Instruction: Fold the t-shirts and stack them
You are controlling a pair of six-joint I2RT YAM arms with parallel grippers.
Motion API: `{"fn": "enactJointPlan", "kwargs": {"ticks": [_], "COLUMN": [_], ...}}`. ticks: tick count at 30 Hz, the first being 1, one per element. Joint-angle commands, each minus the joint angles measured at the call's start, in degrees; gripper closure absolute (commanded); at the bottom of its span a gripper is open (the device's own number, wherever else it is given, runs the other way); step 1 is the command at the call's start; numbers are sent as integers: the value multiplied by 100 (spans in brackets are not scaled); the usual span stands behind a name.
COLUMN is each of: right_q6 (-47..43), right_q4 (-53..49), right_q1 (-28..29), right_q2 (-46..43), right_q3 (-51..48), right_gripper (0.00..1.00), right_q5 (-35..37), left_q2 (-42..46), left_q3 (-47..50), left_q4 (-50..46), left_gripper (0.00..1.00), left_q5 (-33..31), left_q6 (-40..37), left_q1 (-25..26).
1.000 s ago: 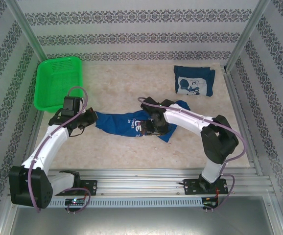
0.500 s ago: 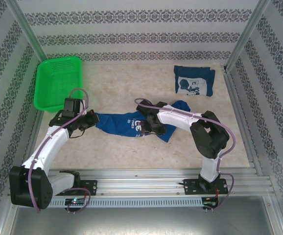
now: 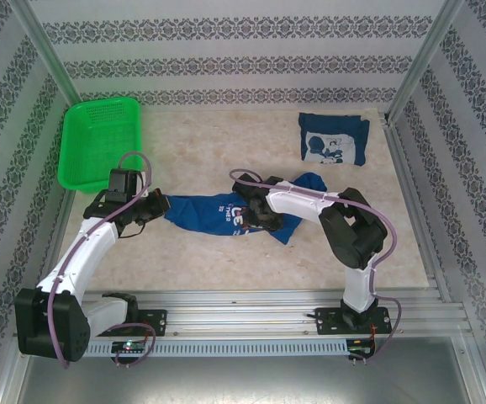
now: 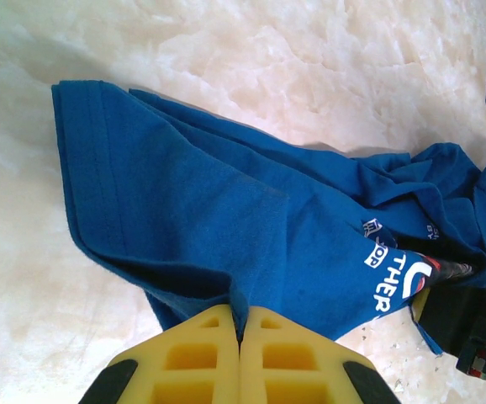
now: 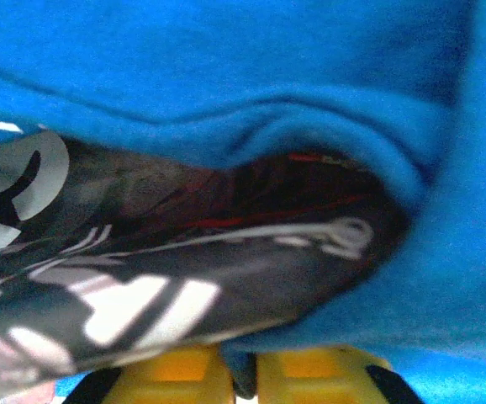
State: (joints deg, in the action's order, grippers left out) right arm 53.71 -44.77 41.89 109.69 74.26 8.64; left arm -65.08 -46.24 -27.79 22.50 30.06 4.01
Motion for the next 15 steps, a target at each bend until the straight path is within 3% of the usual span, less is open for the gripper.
{"fn": "enactJointPlan", "kwargs": {"ticks": [1,6,11,15], "right_q6": [-42,-56,-230,-619], "right_q4": [-335,-630,-897,-970], "right_q1": [64,48,-203,-878], "right_q2": [-578,-1530,-2753,-3877], "right_q3": [85,-118,-113,260], "right_gripper": [88,100,100,100], "right_q5": [217,200,247,99], "left_q2": [138,133,77,-37], "left_q3": [13,-191,-1070,-2316], "left_q4": [55,-48,-462,-857], "left_gripper": [100,100,100,100], "left_q5": [66,61,99,96], "left_q6": [-170,-180,-167,-148], "left_q1": [-42,-62,-161,-342]}}
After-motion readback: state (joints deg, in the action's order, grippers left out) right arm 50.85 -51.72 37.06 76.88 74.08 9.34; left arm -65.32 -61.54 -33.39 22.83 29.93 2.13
